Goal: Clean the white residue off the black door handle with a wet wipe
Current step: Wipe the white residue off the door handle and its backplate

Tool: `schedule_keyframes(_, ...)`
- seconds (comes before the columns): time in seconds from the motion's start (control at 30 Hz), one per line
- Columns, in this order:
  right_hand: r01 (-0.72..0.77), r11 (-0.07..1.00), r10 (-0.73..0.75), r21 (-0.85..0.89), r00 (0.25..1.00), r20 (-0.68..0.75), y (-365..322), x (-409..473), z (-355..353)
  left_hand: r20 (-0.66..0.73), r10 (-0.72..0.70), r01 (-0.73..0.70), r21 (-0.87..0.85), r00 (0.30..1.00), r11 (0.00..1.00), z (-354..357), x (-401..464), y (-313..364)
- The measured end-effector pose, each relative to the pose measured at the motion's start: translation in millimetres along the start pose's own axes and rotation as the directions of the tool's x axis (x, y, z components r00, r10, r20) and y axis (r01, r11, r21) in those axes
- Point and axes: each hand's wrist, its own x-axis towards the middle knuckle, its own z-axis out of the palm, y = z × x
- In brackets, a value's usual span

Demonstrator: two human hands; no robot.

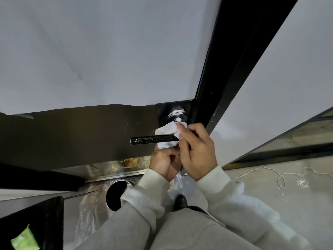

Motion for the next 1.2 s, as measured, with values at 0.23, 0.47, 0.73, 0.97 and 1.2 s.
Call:
schedule_keyframes(0.23, 0.03, 0.999, -0.029, 0.019, 0.999, -0.042, 9.6, -4.2, -12.3, -0.055, -0.093, 0.088, -0.08, 0.994, 0.993, -3.2, -4.2, -1.4)
schedule_keyframes(0.47, 0.053, 0.999, -0.053, -0.006, 0.999, -0.005, 7.6, -10.3, -9.7, -0.034, -0.039, 0.038, -0.055, 0.999, 0.998, -1.3, -9.3, -0.7)
schedule_keyframes(0.73, 0.076, 0.997, -0.076, -0.018, 0.997, 0.023, -0.4, -4.1, -4.6, -0.106, -0.015, 0.013, -0.022, 0.994, 1.0, -1.0, -9.1, 5.0)
schedule_keyframes(0.97, -0.025, 0.999, 0.028, 0.023, 0.99, -0.142, 4.4, -4.3, -8.6, -0.117, -0.026, 0.016, -0.09, 0.993, 0.996, -3.5, -2.3, 10.0)
schedule_keyframes(1.2, -0.104, 0.994, 0.111, 0.041, 0.965, -0.237, -10.3, 8.6, -4.5, -0.079, 0.03, -0.035, -0.063, 0.996, 0.997, 8.1, -7.8, 6.1)
